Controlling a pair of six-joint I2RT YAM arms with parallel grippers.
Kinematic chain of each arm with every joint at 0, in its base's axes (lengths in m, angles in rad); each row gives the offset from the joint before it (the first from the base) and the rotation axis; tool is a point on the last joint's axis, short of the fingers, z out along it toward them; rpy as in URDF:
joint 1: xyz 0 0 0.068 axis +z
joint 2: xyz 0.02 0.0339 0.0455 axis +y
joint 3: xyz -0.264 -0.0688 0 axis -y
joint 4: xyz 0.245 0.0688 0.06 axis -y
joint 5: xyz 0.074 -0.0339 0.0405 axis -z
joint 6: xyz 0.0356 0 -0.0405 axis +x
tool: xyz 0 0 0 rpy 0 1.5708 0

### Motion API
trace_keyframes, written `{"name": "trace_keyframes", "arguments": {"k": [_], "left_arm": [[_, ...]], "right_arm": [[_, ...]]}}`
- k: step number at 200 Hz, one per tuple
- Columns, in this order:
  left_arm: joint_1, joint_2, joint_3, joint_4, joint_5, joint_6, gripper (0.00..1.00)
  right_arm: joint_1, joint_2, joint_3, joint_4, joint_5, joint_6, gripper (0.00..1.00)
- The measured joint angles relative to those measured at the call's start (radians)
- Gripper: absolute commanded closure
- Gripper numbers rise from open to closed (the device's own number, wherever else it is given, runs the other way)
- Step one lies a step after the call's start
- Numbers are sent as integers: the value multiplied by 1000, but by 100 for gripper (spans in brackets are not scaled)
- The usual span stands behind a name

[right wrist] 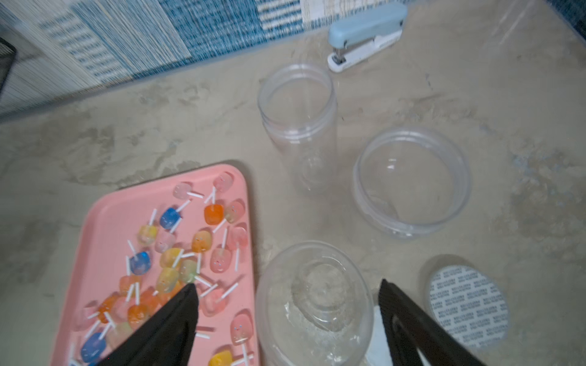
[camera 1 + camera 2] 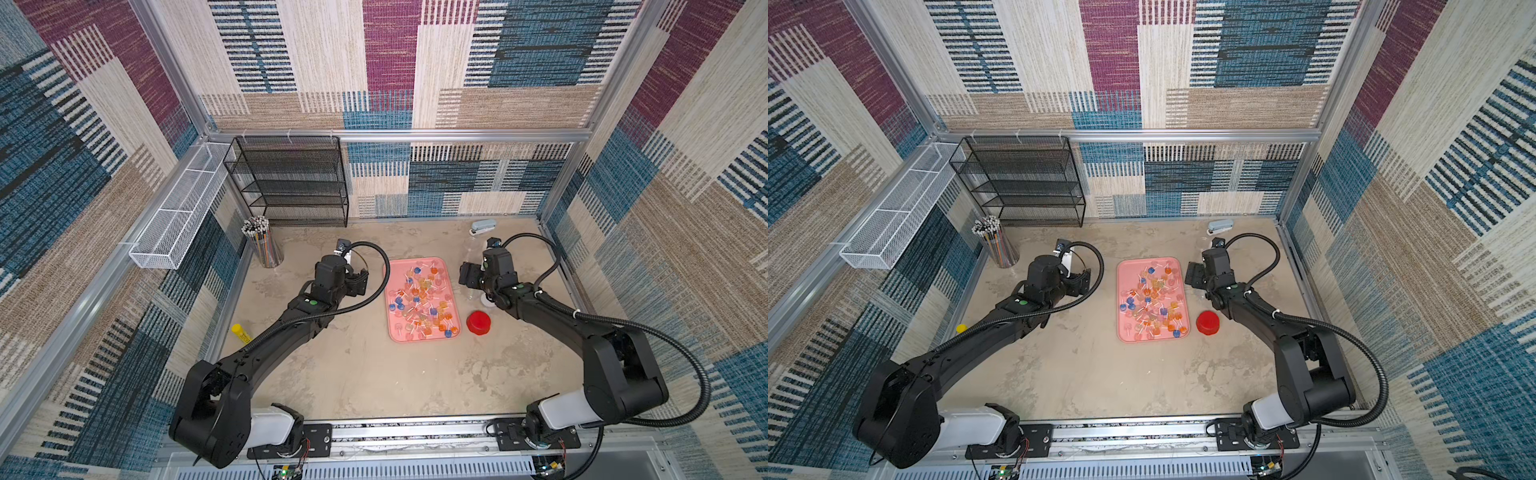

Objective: Pour the candies out of the jar
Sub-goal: Place the jar at the center of the board, then reset both arms

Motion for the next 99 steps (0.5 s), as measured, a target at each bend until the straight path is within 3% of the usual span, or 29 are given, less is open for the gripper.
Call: {"name": "trace_keyframes", "arguments": {"k": [53,99], "left_arm": [[56,-49,-60,24,-48,20,1],[105,-27,-122,46,-79,17,1]], "right_arm": [[-171,-190,-126,135,20,15,4],[-351,-192,-341,322,165,67,4]]}}
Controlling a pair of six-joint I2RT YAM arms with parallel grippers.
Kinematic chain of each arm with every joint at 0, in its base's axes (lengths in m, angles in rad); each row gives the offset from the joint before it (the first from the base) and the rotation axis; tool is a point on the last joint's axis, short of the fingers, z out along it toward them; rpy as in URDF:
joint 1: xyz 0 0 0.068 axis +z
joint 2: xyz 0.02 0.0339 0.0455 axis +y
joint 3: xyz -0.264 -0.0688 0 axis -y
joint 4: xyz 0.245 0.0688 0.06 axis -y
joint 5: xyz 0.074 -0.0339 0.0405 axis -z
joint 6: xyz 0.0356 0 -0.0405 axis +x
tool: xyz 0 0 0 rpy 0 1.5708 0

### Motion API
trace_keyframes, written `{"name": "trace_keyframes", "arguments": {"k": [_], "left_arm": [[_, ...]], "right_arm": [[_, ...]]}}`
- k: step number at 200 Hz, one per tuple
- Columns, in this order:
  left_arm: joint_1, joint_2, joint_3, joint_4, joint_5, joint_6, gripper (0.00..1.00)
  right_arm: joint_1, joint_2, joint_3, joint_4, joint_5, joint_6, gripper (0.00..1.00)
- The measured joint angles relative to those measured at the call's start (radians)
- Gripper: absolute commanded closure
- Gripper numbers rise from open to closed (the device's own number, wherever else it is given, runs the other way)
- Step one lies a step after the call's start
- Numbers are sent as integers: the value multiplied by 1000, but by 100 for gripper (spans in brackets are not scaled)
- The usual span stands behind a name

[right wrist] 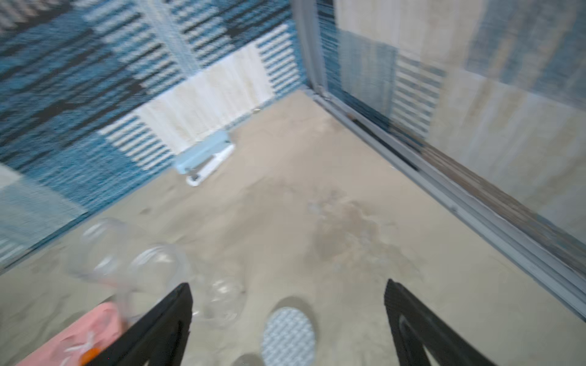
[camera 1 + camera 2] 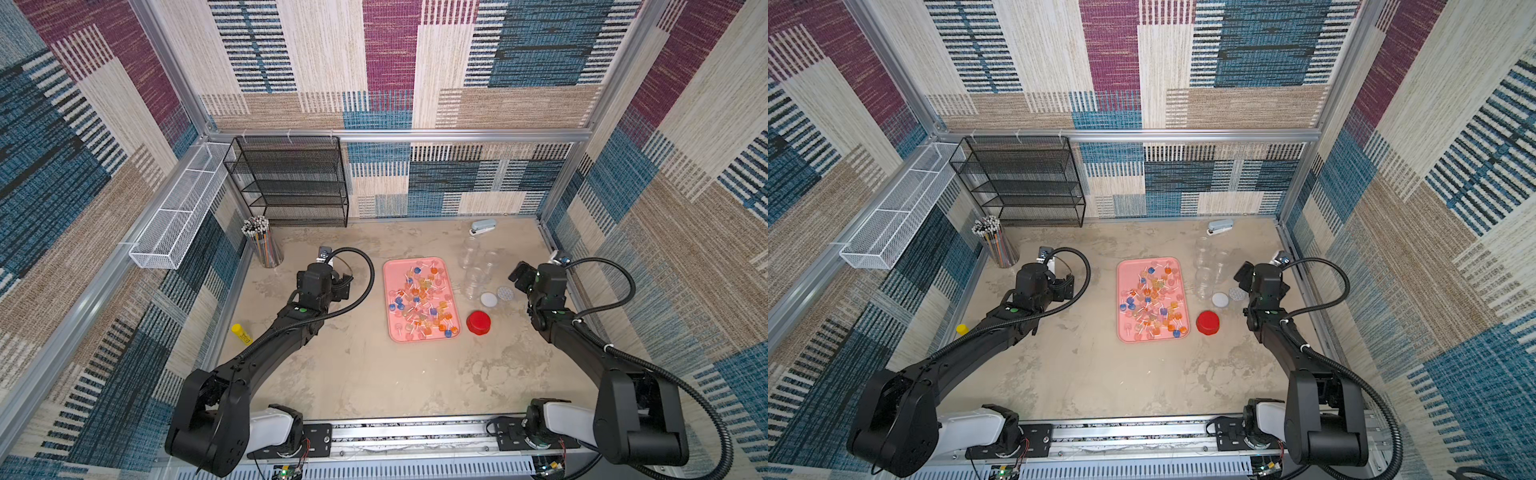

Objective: Pour the candies out of the jar
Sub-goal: Reset both arms

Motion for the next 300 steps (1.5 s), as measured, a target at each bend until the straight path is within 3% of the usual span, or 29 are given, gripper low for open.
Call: {"name": "trace_keyframes", "arguments": {"k": [46,96,127,171,221,251,300], "left_arm": [[82,17,-66,47,37,-10,1],[258,53,-110,135,206,3,1],[293,50,-122,167,326,1,1],[301,72,-224,245,334,3,1],[327,117,-351,541,321,31,1],[349,225,-303,582,369,38,1],[370,237,-269,610,430,38,1]], "right_arm": [[-11,37,-283,370,51,-42,6],[-10,127,-329,687,37,-135,0],[-9,144,-346,797,-32,-193,0],[-3,157,-362,883,-127,-252,0],[46,249,-322,929,-228,-340,0],[52,279,-354,982,-231,-360,0],[61,282,-360,1019,-230,-373,0]]}}
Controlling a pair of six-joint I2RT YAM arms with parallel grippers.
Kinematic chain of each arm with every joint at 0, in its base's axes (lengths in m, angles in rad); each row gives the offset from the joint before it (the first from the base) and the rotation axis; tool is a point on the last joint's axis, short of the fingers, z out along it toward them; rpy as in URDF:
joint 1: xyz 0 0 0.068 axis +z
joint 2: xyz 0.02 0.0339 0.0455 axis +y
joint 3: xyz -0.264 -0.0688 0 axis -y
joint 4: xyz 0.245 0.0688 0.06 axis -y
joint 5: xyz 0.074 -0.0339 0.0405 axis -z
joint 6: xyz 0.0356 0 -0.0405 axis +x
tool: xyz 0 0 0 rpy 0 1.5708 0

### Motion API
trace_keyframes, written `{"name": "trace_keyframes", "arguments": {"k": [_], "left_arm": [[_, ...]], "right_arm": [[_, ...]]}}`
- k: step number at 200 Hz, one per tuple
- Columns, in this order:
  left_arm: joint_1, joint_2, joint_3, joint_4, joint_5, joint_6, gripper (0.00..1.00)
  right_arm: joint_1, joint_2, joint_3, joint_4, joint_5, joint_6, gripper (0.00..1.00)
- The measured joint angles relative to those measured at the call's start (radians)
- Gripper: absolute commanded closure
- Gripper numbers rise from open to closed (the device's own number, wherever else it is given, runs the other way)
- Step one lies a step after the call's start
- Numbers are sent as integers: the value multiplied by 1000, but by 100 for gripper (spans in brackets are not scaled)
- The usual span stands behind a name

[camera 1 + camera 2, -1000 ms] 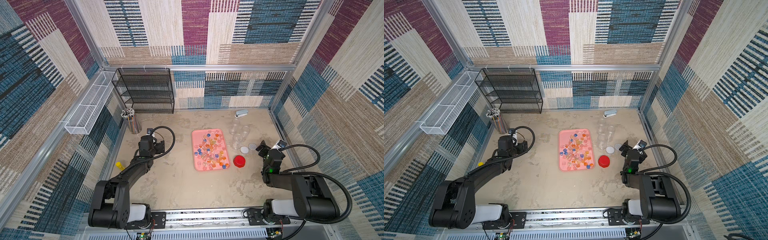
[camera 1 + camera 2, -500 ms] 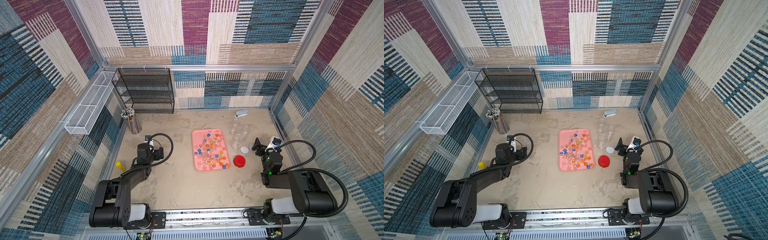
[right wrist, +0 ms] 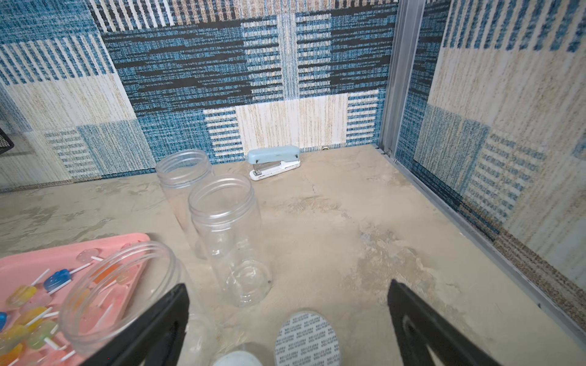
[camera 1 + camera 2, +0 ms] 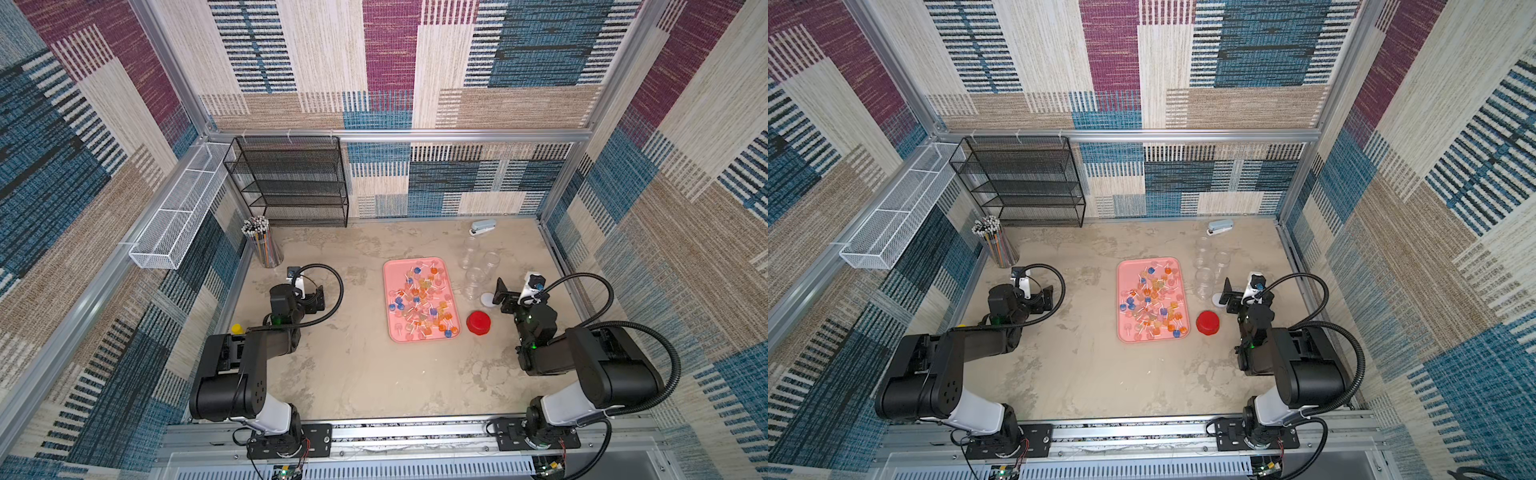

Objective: Pour the candies out of the jar
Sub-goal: Reset both arms

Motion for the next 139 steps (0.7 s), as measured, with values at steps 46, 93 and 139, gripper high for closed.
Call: {"name": "trace_keyframes", "arguments": {"k": [46,93,139], "left_arm": [[-3,-3,2,-6,4,0,1],[-3,-3,2,-7,4,0,1],[-3,-2,-1,-2,18,1,1]], "right_arm": [[0,3,23,-7,-49,-25,0],[0,4,27,-12,-106,-47,0],[0,4,27,-12,-115,-49,0]]}}
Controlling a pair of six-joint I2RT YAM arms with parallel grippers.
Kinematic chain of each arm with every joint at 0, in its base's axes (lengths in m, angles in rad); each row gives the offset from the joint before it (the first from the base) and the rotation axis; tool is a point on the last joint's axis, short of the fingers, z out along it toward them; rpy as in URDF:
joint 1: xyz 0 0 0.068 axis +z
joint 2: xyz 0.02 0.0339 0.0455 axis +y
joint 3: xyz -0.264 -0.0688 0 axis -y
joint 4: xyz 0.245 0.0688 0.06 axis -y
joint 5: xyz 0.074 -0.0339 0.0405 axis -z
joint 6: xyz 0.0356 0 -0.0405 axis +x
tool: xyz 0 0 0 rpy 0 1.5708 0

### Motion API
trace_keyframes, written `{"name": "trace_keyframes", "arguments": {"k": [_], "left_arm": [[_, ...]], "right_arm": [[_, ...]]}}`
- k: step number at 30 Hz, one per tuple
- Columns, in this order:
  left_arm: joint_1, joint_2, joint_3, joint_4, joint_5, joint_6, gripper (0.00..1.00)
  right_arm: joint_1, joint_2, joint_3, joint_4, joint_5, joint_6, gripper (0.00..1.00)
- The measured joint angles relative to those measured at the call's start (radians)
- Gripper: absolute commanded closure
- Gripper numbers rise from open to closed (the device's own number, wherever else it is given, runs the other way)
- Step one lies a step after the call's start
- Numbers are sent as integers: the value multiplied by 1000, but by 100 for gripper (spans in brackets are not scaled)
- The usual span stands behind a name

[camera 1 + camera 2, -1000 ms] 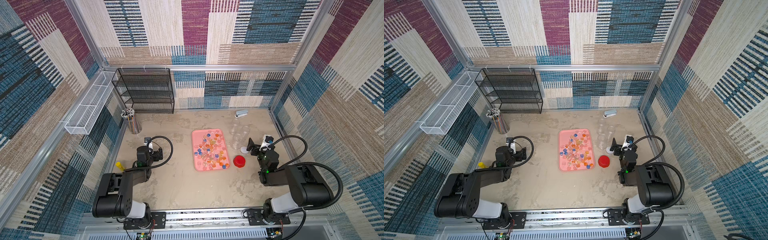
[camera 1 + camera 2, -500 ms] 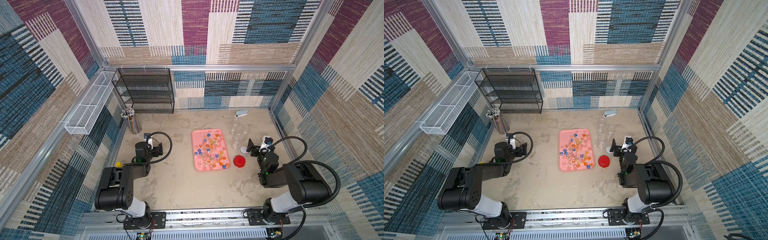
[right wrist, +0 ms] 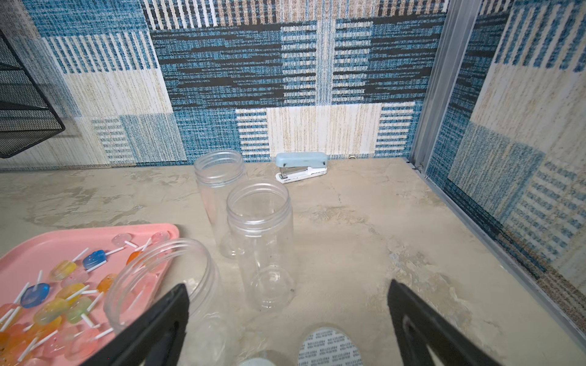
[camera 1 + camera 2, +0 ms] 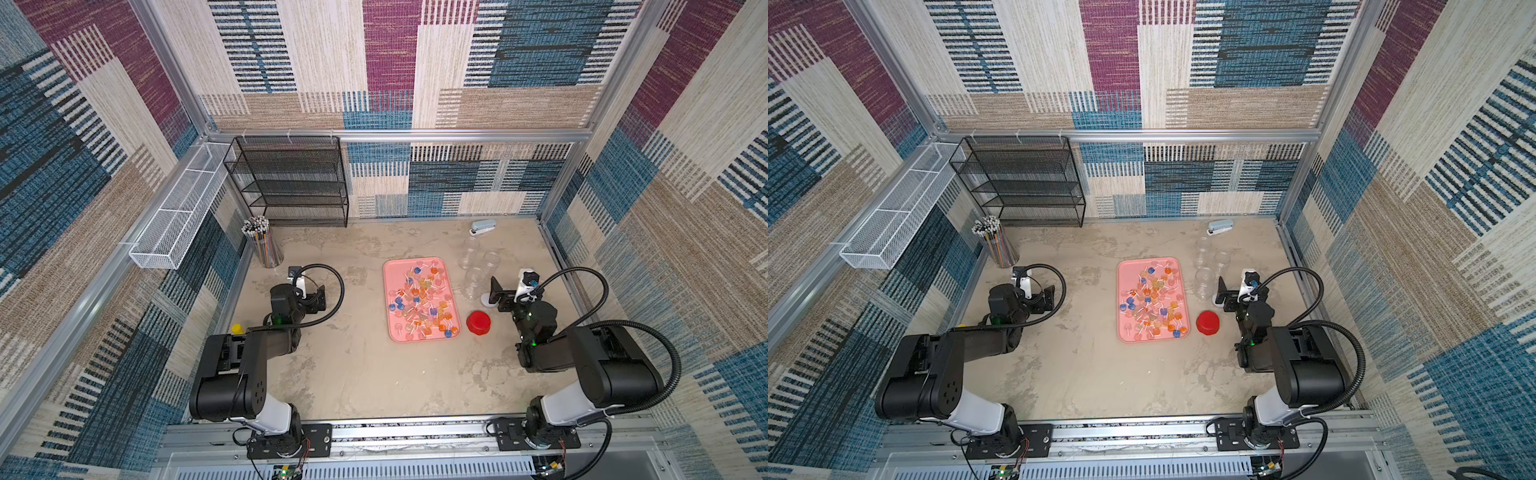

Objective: Pour the candies out of the jar
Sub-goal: Reset both arms

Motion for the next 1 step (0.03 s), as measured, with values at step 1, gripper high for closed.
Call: {"name": "trace_keyframes", "arguments": {"k": [1], "left_arm": [[0,0,-1,1,0,0,1]], "right_arm": [[0,0,0,0,0,0,0]]}}
